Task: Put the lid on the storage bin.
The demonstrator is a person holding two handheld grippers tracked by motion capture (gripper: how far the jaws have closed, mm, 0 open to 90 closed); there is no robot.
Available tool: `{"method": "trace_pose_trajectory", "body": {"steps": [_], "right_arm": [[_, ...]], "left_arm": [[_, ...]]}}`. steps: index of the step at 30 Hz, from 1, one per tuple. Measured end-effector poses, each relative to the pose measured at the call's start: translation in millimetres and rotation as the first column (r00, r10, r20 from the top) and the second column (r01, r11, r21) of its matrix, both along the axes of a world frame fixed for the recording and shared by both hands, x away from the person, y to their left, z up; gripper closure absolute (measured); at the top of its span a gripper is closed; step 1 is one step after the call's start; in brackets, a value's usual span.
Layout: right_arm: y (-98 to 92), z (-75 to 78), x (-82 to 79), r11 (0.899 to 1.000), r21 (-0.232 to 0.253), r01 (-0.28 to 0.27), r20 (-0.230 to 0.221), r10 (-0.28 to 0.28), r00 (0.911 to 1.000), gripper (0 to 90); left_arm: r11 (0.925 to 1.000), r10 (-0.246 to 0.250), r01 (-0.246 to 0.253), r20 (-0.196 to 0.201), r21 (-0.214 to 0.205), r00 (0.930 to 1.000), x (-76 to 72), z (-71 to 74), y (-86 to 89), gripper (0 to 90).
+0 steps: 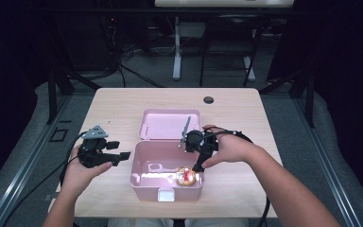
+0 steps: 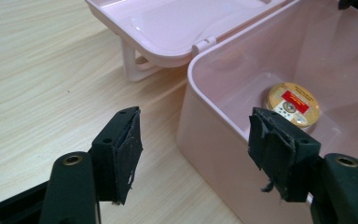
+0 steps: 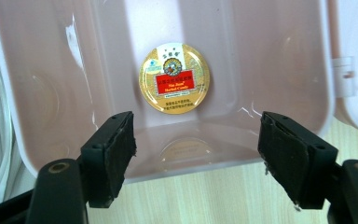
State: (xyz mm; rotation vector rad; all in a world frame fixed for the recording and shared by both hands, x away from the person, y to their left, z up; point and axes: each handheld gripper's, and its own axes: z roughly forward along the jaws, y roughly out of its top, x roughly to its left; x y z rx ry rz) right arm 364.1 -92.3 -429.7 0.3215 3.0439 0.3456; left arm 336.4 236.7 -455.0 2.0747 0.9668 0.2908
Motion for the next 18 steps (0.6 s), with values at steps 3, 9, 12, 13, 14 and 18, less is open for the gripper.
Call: {"method": "trace_pose_trajectory", "body": {"steps": [3,9,12,13,14,18], "right_arm": [[-3.5,3.6,-0.5,1.000,0.003,0.006,0.002,-0.006,1.0000,28.5],[-11.5,8.1,0.1,1.000,0.003,0.029,0.005,-0.029,0.9996,29.8],[-15.5,8.2,1.5,0.999,0.008,0.041,0.015,-0.041,0.9990,31.7],[-16.9,8.3,2.1,0.999,0.008,0.050,0.013,-0.050,0.9987,32.8],[-18.2,8.1,2.8,0.998,0.011,0.057,0.011,-0.057,0.9983,34.3],[-24.0,6.5,5.4,0.996,0.021,0.088,0.013,-0.088,0.9960,39.0]], "left_arm": [[1.0000,0.007,-0.007,0.003,-0.006,1.0000,-0.2,0.1,0.7,35.5],[0.9999,0.006,-0.006,0.004,-0.014,1.0000,-0.8,-0.2,-0.7,39.3],[0.9999,-0.003,0.003,0.011,-0.011,0.9999,-1.2,-0.6,-2.2,41.2],[0.9999,-0.006,0.006,0.019,-0.012,0.9998,-1.4,-0.9,-2.7,42.8],[0.9998,-0.012,0.012,0.022,-0.017,0.9997,-1.5,-1.1,-3.2,44.2],[0.9984,-0.044,0.045,0.019,-0.035,0.9988,-2.0,-1.6,-4.8,47.4]]}}
